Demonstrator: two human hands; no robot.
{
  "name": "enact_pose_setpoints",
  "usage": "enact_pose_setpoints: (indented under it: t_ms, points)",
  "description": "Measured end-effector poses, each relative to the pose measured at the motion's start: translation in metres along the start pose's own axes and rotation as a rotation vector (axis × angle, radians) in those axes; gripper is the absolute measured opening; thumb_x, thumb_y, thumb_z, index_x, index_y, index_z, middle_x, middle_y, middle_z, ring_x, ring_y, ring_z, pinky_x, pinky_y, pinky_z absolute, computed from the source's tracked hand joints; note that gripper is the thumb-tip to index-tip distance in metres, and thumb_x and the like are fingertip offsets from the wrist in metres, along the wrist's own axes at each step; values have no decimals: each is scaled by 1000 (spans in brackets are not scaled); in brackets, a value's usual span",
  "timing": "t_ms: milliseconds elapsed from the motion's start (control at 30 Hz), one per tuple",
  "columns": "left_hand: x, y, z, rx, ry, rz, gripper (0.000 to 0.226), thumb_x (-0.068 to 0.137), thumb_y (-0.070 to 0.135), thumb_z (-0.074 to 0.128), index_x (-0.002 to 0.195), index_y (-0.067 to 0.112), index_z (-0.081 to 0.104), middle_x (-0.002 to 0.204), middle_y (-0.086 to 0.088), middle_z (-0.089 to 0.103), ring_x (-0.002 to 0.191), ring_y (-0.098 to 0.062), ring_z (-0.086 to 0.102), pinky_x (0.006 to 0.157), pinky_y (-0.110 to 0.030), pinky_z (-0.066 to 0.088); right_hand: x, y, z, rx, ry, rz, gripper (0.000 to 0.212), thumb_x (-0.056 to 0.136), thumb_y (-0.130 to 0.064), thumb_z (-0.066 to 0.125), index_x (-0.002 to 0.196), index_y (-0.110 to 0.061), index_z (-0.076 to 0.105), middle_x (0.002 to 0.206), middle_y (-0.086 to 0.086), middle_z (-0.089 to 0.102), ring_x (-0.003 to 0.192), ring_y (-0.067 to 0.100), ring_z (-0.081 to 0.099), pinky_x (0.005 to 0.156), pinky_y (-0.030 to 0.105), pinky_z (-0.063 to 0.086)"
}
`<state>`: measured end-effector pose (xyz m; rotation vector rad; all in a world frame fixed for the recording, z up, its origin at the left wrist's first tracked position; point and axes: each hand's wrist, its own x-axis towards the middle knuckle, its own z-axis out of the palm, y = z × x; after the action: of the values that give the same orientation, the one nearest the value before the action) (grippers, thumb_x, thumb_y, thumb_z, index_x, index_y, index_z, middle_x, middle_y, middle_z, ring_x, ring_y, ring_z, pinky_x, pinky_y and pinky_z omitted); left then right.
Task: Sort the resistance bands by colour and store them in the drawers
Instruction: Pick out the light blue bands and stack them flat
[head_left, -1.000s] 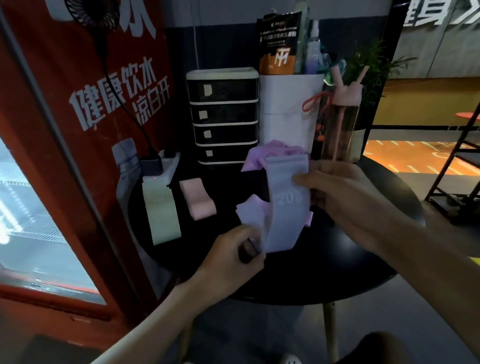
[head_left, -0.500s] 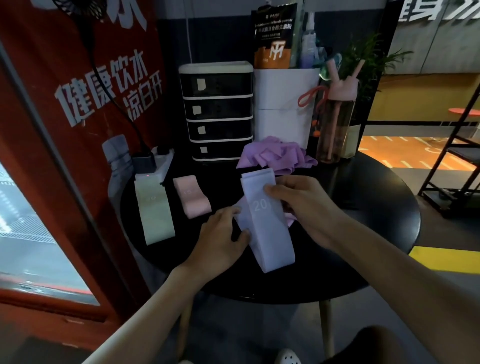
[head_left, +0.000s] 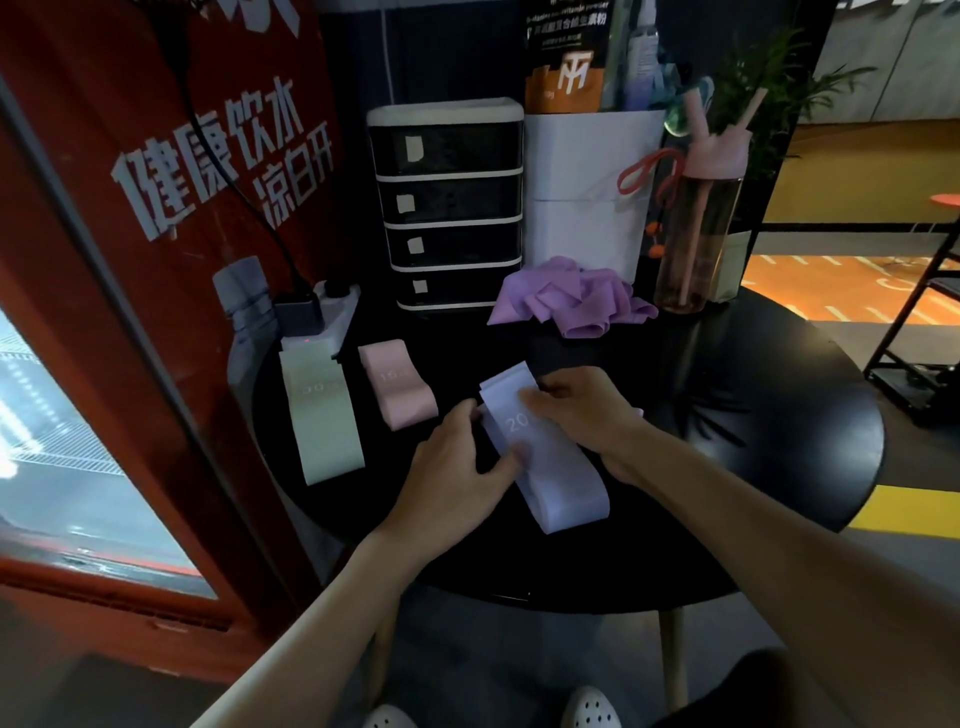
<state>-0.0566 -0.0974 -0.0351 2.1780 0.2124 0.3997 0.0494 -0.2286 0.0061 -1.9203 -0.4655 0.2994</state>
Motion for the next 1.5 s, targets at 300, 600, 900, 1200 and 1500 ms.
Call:
enact_pose_setpoints:
  t_ms: [300,600,900,1200,1500]
  points:
    - [-1,-3,-1,-66,-4,-16,49,87,51,64,130,35,45,123,22,59,112,7,55,89,-15,46,0,0,6,-22,-21,-81,11,93,-17,63,95,-9,71,90,9,73,84,20,69,74,31,56]
    - [6,-5,-1,-58,13,-44,63,75,58,72,126,33,46,128,13,53,117,-3,55,98,-27,47,-35,10,-10,-155,84,-154,24,95,-24,58,87,-1,61,74,12,54,63,9,47,55,18,38]
    - [52,20,-25,253,-240,-174,74,79,53,77,132,11,46,119,1,61,100,-13,62,82,-31,53,-81,42,-4,-409,154,-285,32,86,-49,55,80,-18,59,70,-4,58,66,10,56,54,23,45]
    - [62,40,-31,94,-387,-177,32,79,22,85,104,7,72,101,-7,76,98,-21,72,94,-38,56,-84,51,-1,-378,189,-324,27,85,-53,51,89,-27,57,78,-12,59,73,5,57,70,31,50]
    - [61,51,-30,38,-449,-174,41,82,11,81,116,10,60,113,-11,69,106,-23,68,92,-42,58,-85,51,-2,-359,169,-331,27,86,-53,51,97,-28,56,85,-14,58,80,6,57,77,36,51]
